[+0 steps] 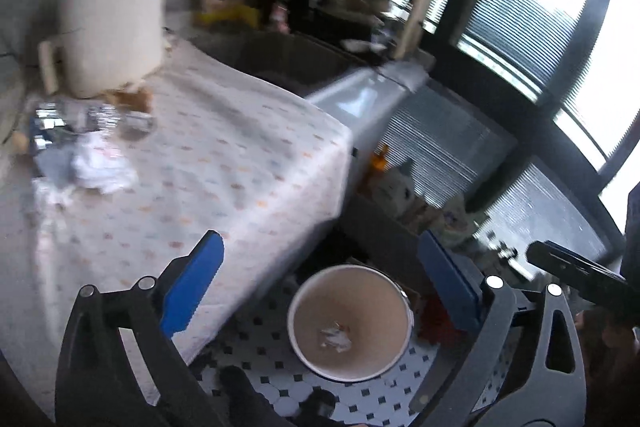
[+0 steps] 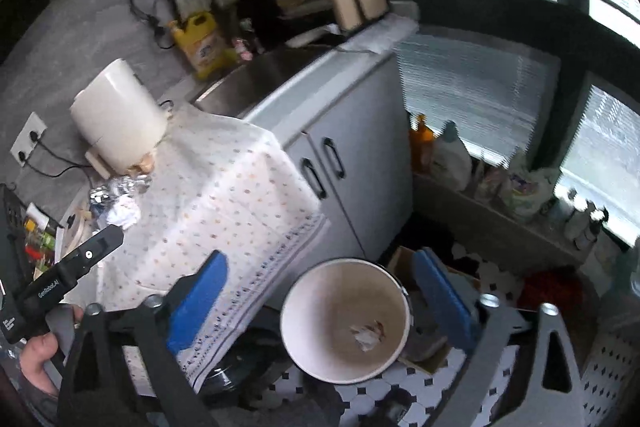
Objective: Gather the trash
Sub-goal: 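Return both tools to the counter and grasp foil wrapper with left gripper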
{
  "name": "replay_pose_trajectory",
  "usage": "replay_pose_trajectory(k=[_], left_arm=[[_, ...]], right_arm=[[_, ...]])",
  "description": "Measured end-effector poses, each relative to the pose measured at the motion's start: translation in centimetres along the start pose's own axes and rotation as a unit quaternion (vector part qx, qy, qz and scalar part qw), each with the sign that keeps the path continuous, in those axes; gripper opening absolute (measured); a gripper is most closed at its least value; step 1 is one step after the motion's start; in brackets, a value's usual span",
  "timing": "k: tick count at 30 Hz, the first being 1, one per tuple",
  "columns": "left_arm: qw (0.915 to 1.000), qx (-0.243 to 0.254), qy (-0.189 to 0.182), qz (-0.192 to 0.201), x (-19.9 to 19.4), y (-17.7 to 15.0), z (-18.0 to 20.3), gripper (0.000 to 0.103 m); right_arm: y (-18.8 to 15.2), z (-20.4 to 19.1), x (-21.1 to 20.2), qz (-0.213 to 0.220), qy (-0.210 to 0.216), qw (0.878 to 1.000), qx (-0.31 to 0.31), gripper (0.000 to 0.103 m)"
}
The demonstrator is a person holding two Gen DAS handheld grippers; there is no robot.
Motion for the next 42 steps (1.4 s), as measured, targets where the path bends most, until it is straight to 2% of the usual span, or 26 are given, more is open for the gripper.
replay_pose_trajectory(k=[11, 20, 33, 37, 42], left_arm=[[0.9937, -0.068, 0.077, 0.046, -5.3, 1.9, -11.5, 0.097], [0.9834, -0.123, 0.111, 0.075, -7.5, 2.8, -20.9, 0.097], [0.9805, -0.142, 0.098, 0.094, -6.6, 6.3, -29.6, 0.096], [0.9826, -0.135, 0.088, 0.093, -5.3, 8.0, -31.4, 0.092], [0.9861, -0.130, 0.075, 0.071, -2.6, 9.6, -33.5, 0.082]], right_arm=[[2.9, -11.2, 4.0, -0.012, 0.046, 0.997, -0.064, 0.095], [4.0, -19.8, 7.3, -0.024, 0.065, 0.991, -0.112, 0.095], [6.0, -28.2, 12.0, -0.026, 0.056, 0.989, -0.135, 0.095], [6.5, -29.4, 13.1, -0.020, 0.047, 0.991, -0.126, 0.095], [6.3, -29.7, 14.2, -0.021, 0.029, 0.994, -0.107, 0.095]])
Point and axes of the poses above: each gripper's, at about its wrist camera, not at the fingertips, and x roughly the way its jaws point, z to its right, y to its top, the point moved 7 cm from there along x, roughly the way its jaws point, and after that the axes turned 6 degrees about -z, right-handed, at the moved point
